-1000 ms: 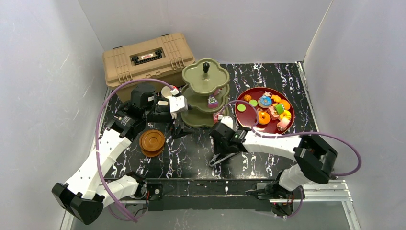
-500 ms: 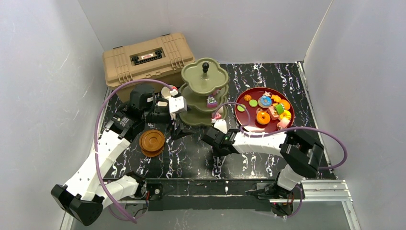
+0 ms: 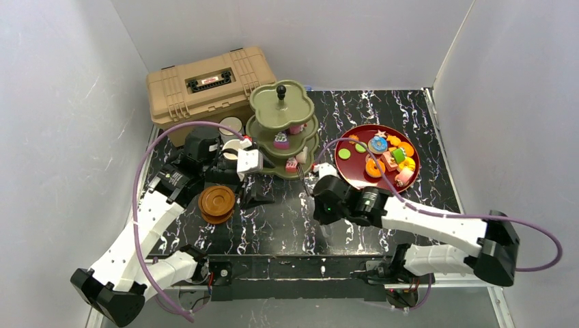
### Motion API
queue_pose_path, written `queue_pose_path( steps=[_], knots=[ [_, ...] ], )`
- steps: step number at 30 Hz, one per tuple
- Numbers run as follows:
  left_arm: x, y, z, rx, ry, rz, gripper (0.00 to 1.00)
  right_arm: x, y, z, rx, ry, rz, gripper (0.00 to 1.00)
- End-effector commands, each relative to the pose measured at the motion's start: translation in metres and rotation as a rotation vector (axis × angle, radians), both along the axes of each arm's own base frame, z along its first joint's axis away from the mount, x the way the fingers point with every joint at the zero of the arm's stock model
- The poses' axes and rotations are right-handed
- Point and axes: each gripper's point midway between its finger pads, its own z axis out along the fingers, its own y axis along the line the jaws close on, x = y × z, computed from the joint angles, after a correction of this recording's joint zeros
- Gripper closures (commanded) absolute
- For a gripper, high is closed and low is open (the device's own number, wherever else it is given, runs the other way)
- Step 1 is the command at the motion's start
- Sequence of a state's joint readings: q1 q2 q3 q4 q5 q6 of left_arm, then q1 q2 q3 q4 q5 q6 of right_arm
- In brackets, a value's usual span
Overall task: Serve the afternoon tea
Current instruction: Pick up the clamp from the center of the board.
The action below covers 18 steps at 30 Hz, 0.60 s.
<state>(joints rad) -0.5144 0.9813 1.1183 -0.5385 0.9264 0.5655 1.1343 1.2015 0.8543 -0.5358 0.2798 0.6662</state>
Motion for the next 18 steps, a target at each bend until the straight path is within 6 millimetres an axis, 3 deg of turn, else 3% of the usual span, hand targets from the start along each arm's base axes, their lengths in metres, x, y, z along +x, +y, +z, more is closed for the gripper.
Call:
queue_pose_path(
  steps=[1,8,13,18],
  knots=[
    [-0.021,-0.002,-0.011,0.000,-0.002,-0.124,0.01,-0.029,-0.012,0.027,0.052,0.043,0.137,0.99],
    [-0.043,-0.015,-0.018,0.068,-0.270,-0.339,0.01,-0.068,0.008,0.105,0.235,0.060,0.452,0.99],
    [-0.065,-0.024,-0.029,0.164,-0.479,-0.521,0.03,-0.076,0.019,0.126,0.214,0.088,0.577,0.99],
    [-0.055,-0.024,-0.048,0.209,-0.862,-0.569,0.08,-0.084,0.035,0.150,0.287,0.099,0.658,0.99]
  ],
)
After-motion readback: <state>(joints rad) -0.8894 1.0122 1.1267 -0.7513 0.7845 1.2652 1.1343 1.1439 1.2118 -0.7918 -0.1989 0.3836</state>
